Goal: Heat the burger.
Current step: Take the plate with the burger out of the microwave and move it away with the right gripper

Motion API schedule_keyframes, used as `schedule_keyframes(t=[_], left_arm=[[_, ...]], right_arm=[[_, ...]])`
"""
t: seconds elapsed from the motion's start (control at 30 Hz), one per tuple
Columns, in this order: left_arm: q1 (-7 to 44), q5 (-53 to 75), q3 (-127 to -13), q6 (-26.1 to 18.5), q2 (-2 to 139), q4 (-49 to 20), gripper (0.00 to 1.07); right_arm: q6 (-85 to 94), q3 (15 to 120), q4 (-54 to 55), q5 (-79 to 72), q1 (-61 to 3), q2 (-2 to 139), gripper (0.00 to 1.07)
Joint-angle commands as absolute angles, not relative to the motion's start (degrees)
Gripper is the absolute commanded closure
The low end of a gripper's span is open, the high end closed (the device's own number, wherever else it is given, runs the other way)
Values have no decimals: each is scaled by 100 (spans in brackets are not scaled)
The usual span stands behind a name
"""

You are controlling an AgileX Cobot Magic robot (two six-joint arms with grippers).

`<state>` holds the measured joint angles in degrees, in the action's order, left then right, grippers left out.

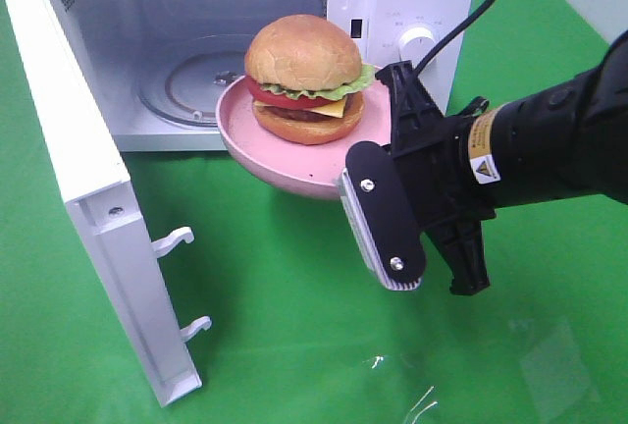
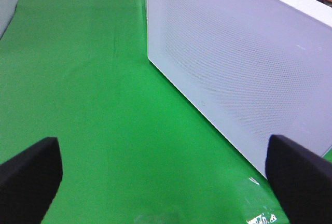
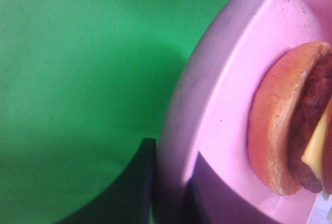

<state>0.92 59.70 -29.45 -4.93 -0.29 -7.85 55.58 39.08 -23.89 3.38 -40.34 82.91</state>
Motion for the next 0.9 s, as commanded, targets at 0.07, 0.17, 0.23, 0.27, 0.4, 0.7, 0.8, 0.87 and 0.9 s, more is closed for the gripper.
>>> schedule_keyframes(t=[0.07,0.17,0.23,0.27,0.4,0.7,0.8,0.87,0.9], left_arm=[[86,5930,-2922,-470,-109,-773,6],[86,5930,-2922,-470,-109,-773,6],[86,5930,-2922,-470,-109,-773,6],[86,5930,-2922,-470,-109,-773,6],[86,5930,-2922,-470,-109,-773,6],[86,5930,-2922,-470,-109,-773,6],[86,5930,-2922,-470,-109,-773,6],[86,5930,-2922,-470,-109,-773,6],[86,5930,-2922,-470,-109,-773,6]], right_arm=[[5529,3759,-2424,178,-3994,7844,107],[5529,3587,-2418,447,-3994,7460,107],[5529,3518,-2418,584,-3994,7277,107],[5529,3518,-2418,584,-3994,7277,107],[5529,3352,-2418,928,-3994,6801,107],[5529,3340,-2424,1770,-3994,6028,107],[5529,3340,-2424,1982,-3994,5798,107],[5529,3340,-2418,2114,-3994,5684,107],[5529,3340,-2418,2114,-3994,5684,107]])
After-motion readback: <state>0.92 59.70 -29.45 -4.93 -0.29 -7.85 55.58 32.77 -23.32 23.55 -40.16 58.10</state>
